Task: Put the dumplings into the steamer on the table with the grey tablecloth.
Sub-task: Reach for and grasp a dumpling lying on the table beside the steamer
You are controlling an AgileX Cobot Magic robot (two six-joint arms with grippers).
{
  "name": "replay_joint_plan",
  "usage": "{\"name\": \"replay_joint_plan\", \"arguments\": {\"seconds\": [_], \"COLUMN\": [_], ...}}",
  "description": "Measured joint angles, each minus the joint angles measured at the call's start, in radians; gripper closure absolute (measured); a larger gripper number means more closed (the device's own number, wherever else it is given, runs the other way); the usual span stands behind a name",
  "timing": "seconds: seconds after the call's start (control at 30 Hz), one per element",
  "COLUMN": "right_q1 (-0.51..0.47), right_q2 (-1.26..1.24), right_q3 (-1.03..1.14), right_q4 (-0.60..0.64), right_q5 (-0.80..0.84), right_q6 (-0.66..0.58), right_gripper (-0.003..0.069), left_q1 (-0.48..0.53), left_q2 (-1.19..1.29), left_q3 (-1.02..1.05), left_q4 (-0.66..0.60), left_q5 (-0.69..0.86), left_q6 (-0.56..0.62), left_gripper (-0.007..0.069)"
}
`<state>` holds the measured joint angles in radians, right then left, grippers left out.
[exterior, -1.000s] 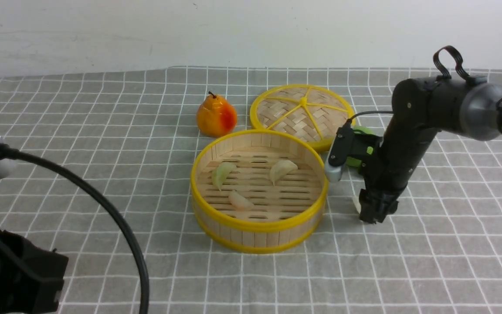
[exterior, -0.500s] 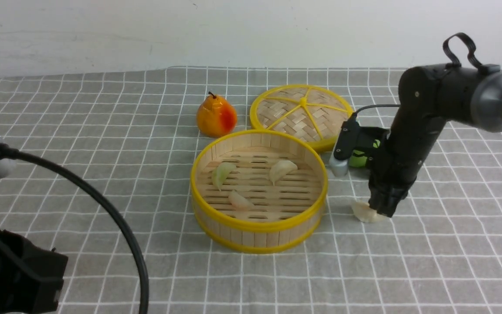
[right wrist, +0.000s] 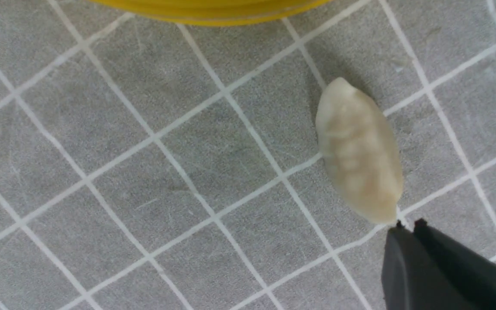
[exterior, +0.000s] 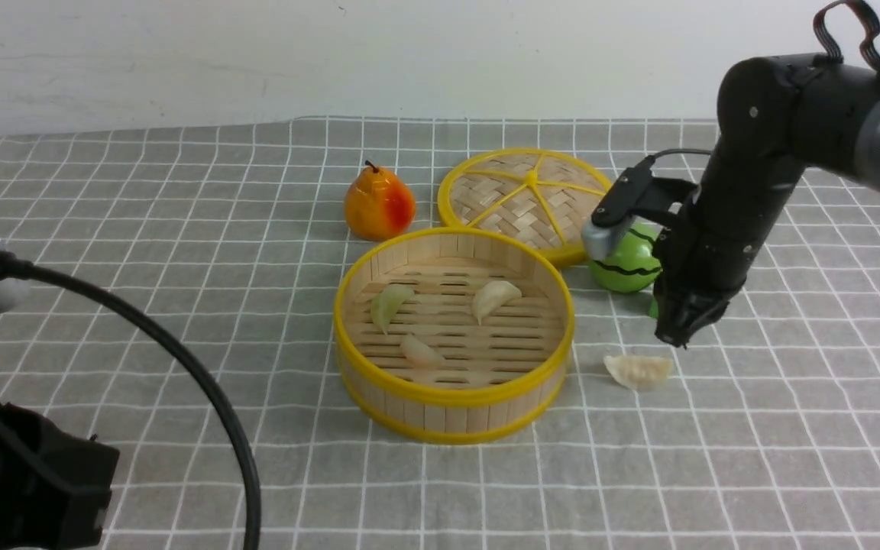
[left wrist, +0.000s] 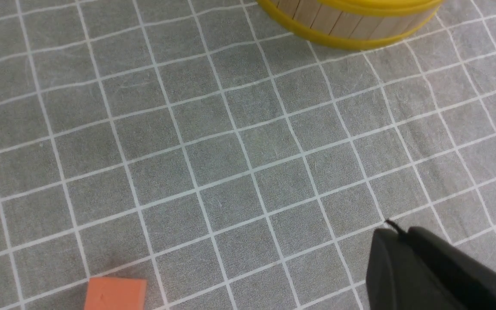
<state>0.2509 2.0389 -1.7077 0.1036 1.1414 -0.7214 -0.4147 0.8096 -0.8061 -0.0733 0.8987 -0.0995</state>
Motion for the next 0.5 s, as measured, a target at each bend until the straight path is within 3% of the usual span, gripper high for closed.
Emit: {"name": "replay_joint_plan", "arguments": {"seconds": [0.17, 0.23, 0.33, 0.4, 0.5], "right_q1": [0.000, 0.000, 0.000, 0.000, 0.000], "right_q2": [0.051, 0.071, 0.097, 0.117, 0.151], "right_q3": [0.000, 0.000, 0.000, 0.000, 0.000], "right_q4": [0.005, 0.010, 0.026, 0.033, 0.034], "right_q5": [-0.052, -0.095, -0.127, -0.133, -0.133], "right_q6": [0.000, 0.000, 0.000, 0.000, -0.001], "right_gripper": [0.0365, 0.0204, 0.0052, 0.0001, 0.0002], "left_q1": [0.000, 0.000, 0.000, 0.000, 0.000], "left_q2": [0.000, 0.000, 0.000, 0.000, 0.000], "left_q3": [0.000, 0.000, 0.000, 0.000, 0.000], "left_q4": [0.000, 0.000, 0.000, 0.000, 0.005], "left_q5": [0.001, 0.002, 0.002, 0.002, 0.002], "left_q6": [0.000, 0.000, 0.000, 0.000, 0.000], "left_gripper": [0.0598, 0.0596, 0.0591, 0.0588, 0.0586]}}
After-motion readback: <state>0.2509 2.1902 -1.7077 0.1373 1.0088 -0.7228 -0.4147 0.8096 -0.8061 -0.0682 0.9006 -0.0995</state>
